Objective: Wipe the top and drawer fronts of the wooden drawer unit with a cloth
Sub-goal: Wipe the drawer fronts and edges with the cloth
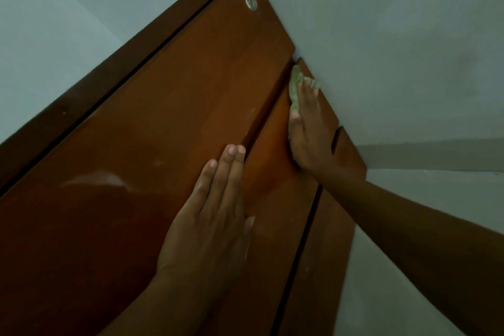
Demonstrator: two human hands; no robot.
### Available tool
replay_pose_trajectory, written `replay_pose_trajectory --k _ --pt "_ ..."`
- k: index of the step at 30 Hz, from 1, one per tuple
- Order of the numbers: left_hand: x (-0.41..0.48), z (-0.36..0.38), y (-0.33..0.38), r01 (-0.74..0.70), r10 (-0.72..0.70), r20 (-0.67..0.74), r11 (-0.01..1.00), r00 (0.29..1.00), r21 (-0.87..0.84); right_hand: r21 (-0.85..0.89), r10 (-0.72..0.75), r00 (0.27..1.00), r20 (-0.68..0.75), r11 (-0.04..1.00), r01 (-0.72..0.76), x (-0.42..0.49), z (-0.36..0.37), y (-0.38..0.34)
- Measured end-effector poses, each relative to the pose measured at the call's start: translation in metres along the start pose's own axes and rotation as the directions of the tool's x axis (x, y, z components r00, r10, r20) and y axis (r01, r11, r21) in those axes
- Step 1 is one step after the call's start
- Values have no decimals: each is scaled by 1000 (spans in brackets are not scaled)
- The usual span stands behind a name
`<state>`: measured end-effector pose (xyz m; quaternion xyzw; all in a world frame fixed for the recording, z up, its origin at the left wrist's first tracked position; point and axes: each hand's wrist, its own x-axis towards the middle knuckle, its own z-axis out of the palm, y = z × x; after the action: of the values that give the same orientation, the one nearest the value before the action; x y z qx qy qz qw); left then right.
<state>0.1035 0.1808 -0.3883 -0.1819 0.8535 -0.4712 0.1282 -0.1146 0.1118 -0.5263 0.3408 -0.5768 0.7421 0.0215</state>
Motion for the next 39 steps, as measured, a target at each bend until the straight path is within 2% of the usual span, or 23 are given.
replay_pose_trajectory --k 2,5,7,9,10,12,14,17,20,22,24,26,29,31,34,36,37,39 --pt "1 2 3 10 -10 -2 1000 1000 -2 -25 194 981 5 981 -194 8 -6 23" --pt "1 2 4 33 -33 -13 999 999 -4 -33 364 931 15 931 -363 -9 -17 32" --pt "1 1 4 45 -46 -31 999 998 -17 7 521 850 -76 853 -522 -33 -24 20" --pt "0 -1 5 63 -64 -41 998 997 -11 100 596 790 -147 803 -587 -66 -31 -5" --pt "0 -1 6 72 -72 -42 997 997 -6 137 574 802 -166 818 -558 -89 -34 -24" --pt "0 -2 6 88 -87 -60 996 994 4 128 436 888 -145 898 -421 -148 -25 -60" --pt "-1 -1 6 86 -85 -68 996 994 8 76 233 973 1 970 -232 -206 -7 -94" --pt "-4 2 8 99 -98 -90 995 991 7 39 10 987 160 999 -17 -240 13 -97" --pt "-3 5 9 100 -99 -106 995 989 7 -5 -86 979 185 996 89 -197 12 -51" --pt "-1 7 8 103 -101 -138 995 985 8 -31 -39 992 122 999 43 -154 11 -18" --pt "-1 7 7 113 -108 -146 993 983 25 -73 106 994 5 992 -105 -110 7 8" --pt "-2 6 8 115 -106 -152 992 983 52 -50 264 963 -55 963 -267 -82 0 22" --pt "-1 3 8 120 -110 -152 991 982 58 41 444 887 -129 896 -442 -93 -11 7" --pt "-1 3 8 127 -117 -153 990 981 59 72 435 885 -167 900 -429 -134 -14 -22" --pt "-1 5 9 132 -120 -163 989 979 64 93 295 951 -86 953 -287 -230 -2 -81" --pt "-2 6 9 139 -127 -180 989 975 57 147 71 992 104 985 -86 -293 13 -123" --pt "-3 6 9 141 -129 -191 989 973 50 166 -51 977 208 986 16 -317 19 -138" --pt "-4 7 9 142 -132 -204 989 970 36 151 -213 923 320 973 172 -337 26 -135"
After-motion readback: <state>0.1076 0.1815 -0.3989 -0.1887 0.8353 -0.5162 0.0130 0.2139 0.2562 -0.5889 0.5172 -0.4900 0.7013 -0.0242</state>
